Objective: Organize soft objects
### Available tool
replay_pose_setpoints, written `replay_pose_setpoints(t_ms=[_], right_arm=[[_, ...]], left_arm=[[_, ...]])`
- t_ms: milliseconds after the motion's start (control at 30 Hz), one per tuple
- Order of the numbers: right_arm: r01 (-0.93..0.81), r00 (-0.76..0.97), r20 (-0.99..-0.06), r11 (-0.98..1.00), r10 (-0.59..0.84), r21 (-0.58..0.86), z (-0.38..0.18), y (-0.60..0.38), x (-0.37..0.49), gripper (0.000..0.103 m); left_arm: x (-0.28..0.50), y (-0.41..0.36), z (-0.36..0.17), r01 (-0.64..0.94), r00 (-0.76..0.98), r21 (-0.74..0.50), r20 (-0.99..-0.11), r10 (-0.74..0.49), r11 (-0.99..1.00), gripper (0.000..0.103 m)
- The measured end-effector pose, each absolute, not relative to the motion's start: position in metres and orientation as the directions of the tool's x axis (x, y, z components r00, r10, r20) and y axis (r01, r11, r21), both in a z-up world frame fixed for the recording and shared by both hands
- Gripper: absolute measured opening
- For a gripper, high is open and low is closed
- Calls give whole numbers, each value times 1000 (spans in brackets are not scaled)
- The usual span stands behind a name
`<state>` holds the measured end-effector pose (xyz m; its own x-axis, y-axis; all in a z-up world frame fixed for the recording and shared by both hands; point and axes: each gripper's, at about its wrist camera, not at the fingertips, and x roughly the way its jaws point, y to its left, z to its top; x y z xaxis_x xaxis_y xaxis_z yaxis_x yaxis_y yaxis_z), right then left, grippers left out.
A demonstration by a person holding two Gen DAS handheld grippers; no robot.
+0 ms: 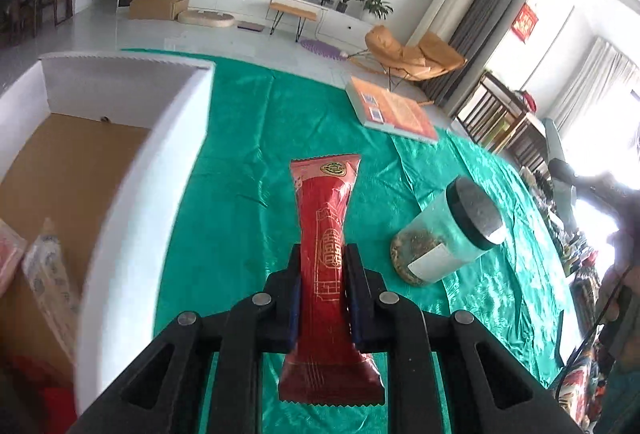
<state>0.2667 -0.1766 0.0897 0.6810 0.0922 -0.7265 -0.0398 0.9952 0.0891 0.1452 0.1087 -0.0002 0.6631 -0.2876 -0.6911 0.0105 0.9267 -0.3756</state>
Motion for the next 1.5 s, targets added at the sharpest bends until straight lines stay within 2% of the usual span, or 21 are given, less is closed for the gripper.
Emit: replay_pose_setpoints(t_ms=[100, 233, 400, 500, 533, 567, 633, 667, 700, 833, 1000, 1133, 1500], right_arm=[[-213, 699, -680, 972, 222, 98, 127, -99, 249, 73], [-456, 600, -656, 869, 458, 190, 143, 16, 215, 74], [-661, 416, -656, 705, 630, 257, 130, 137, 164, 74], [-710, 332, -674, 645, 660, 282, 106, 181, 144, 80], [-715, 323, -683, 642, 655, 277, 96, 188, 140, 89], [-725, 307, -689, 631, 657, 278, 90, 193, 136, 89], [-736, 272, -687, 606, 674, 303, 82, 190, 132, 89], [-729, 273, -682, 608, 679, 314, 81, 185, 134, 89], [-721, 274, -675, 610, 686, 328, 81, 177, 136, 89], [-682, 327, -657, 651, 679, 334, 88, 148, 151, 89], [-650, 367, -678, 697, 637, 303, 87, 144, 152, 89], [-650, 394, -688, 714, 610, 260, 86, 143, 144, 89], [-682, 372, -759, 712, 534, 167, 72, 159, 117, 89]], left_arm=[[115, 159, 27, -44, 692, -352, -686, -226, 935, 19], [65, 233, 41, -199, 682, -235, -730, -38, 951, 19], [11, 305, 25, -413, 568, -34, -791, 229, 910, 20], [-6, 331, 4, -493, 482, 9, -830, 281, 870, 23], [-10, 335, 0, -503, 473, 0, -837, 276, 864, 28], [-14, 337, -4, -510, 469, -7, -841, 271, 860, 34], [-22, 338, -7, -515, 492, -29, -828, 268, 857, 86], [-25, 334, -6, -520, 513, -37, -812, 277, 853, 94], [-28, 329, -1, -522, 537, -37, -790, 295, 852, 97], [-28, 308, 13, -482, 580, 1, -748, 321, 876, 97], [-31, 278, 39, -535, 542, 155, -691, 478, 831, 97], [-42, 265, 51, -533, 607, 88, -654, 452, 842, 97], [-39, 255, 55, -554, 582, 105, -661, 474, 826, 97]])
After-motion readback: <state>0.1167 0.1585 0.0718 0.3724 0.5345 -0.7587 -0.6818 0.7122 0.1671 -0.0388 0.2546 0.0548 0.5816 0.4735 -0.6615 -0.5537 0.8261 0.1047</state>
